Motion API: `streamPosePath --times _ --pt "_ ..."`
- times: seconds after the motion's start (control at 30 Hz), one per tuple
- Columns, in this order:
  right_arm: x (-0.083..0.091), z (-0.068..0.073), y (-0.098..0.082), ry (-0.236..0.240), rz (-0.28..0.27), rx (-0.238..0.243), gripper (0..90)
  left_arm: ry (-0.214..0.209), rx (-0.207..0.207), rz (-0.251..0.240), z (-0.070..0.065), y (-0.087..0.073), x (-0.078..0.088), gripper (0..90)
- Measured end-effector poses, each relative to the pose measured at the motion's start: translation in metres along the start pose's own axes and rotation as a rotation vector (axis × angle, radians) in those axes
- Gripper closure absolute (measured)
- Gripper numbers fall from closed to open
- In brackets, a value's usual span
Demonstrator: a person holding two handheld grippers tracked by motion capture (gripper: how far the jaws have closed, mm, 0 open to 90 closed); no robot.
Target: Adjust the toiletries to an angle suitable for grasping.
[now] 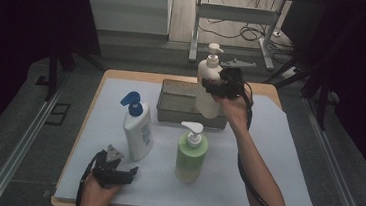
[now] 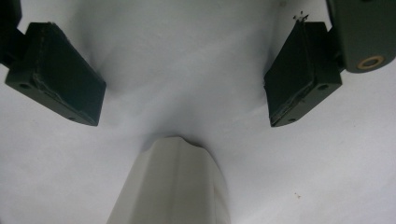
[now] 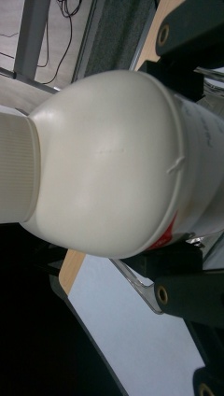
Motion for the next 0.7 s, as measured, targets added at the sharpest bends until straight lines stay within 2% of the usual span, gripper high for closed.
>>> streamPosePath --times 0.33,0.7 --pt "-0.023 -0.001 0.005 -0.011 0.001 -0.001 37.6 0.0 0.0 0.0 0.0 0.0 0.0 12.0" --pt "-0.041 -0.001 0.008 -0.022 -0.01 0.001 37.7 0.0 0.0 0.0 0.0 0.0 0.0 12.0"
Point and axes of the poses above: each handheld gripper's, and its own axes: x roughly backward along the jaws, y roughly out of its top, z roughly to its left, the point moved 9 cm from there along -x, roughly forward along the jaws, and after that the axes turned 7 degrees about y, right-handed, at the moved point
